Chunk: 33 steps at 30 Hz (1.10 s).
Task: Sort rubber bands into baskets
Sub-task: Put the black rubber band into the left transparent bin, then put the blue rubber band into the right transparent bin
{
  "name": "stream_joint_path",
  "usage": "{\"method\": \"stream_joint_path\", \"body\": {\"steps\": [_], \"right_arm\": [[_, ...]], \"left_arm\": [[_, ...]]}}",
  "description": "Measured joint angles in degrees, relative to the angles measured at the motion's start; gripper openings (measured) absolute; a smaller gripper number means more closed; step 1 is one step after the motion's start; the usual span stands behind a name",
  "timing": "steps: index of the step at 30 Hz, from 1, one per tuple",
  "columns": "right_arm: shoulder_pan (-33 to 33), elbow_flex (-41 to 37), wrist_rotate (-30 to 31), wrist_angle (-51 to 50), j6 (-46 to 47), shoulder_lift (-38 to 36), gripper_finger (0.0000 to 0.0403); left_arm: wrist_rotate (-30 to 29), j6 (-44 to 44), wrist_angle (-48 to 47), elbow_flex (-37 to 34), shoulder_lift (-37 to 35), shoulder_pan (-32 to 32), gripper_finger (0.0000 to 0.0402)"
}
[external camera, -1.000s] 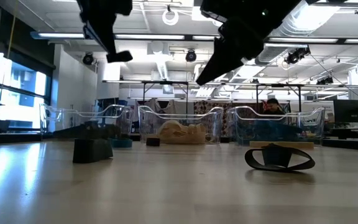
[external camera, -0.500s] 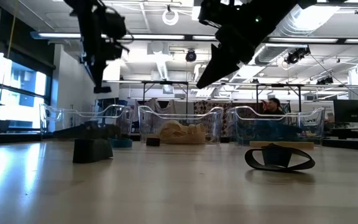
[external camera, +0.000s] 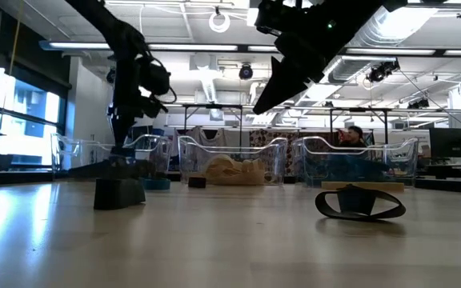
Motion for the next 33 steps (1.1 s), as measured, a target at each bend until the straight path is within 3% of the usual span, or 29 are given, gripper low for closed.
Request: {"method": "stream_joint_path", "body": {"steps": [6, 18, 22, 28, 33], "right_arm": [[0.00, 0.00, 0.01, 0.02, 0.16, 0.00, 0.0000], [0.46, 0.00, 0.05, 0.32, 0.23, 0.00, 0.0000], [1.28, 0.00, 0.80, 0.42, 0.15, 0.00, 0.0000], [1.98, 0.00, 1.69, 0.44, 1.54, 0.00, 0.0000], [2.40, 0.00, 1.72, 0.40, 1.50, 0.00, 0.0000]], "left_arm": [[-0.10, 0.35, 0.02, 0.00, 2.21, -0.10, 0.0022], [-0.67, 0.05, -2.01, 0.00, -4.40, -4.48, 0.0137], [2.75, -1.60, -1.99, 0.00, -8.41, -7.54, 0.0153], [12.40, -4.55, -1.19, 0.00, -13.97, -14.63, 0.0157], [13.70, -6.75, 3.40, -3.60, -17.90, -23.46, 0.0157]]}}
